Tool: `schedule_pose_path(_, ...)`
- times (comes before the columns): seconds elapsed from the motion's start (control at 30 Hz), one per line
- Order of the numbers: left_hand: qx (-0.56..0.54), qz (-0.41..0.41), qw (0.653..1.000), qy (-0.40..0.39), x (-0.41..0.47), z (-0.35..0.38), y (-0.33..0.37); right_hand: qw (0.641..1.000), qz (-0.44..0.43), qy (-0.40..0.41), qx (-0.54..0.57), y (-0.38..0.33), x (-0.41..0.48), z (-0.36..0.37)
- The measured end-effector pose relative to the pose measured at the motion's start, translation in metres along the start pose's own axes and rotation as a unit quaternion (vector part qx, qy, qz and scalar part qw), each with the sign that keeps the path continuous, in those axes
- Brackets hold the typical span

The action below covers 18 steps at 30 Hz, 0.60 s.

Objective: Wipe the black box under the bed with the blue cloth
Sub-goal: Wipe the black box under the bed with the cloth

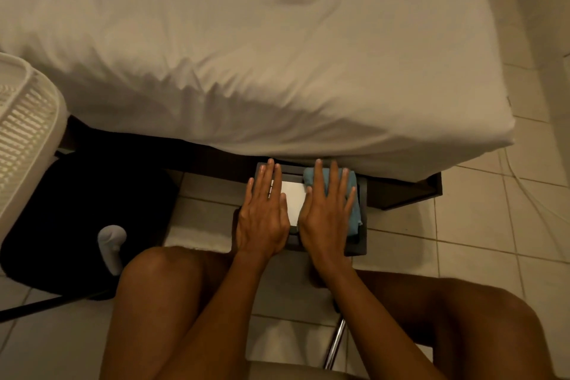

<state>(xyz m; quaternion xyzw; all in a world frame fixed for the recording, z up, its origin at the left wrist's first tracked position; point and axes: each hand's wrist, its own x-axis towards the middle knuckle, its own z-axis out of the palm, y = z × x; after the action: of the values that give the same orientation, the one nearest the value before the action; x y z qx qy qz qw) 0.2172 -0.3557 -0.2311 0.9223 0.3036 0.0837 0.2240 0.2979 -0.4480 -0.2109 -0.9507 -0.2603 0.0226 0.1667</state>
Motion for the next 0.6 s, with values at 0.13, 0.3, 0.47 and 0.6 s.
schedule_pose_path(0.13, -0.005, -0.004, 1.0, 0.0, -0.002, 0.002, 0.0, 1.0, -0.016, -0.016, 0.003, 0.009, -0.04, -0.004)
schedule_pose_path(0.3, 0.005, -0.004, 1.0, -0.006, 0.002, 0.002, 0.0, 1.0, 0.009, -0.014, 0.02, 0.0, 0.002, -0.002)
schedule_pose_path(0.47, 0.017, 0.001, 1.0, -0.004, -0.001, 0.001, 0.0, 1.0, -0.025, -0.013, -0.002, 0.005, -0.044, -0.007)
schedule_pose_path(0.6, 0.023, -0.003, 1.0, -0.011, 0.009, -0.002, 0.004, 1.0, -0.009, -0.013, 0.002, 0.007, -0.037, -0.006)
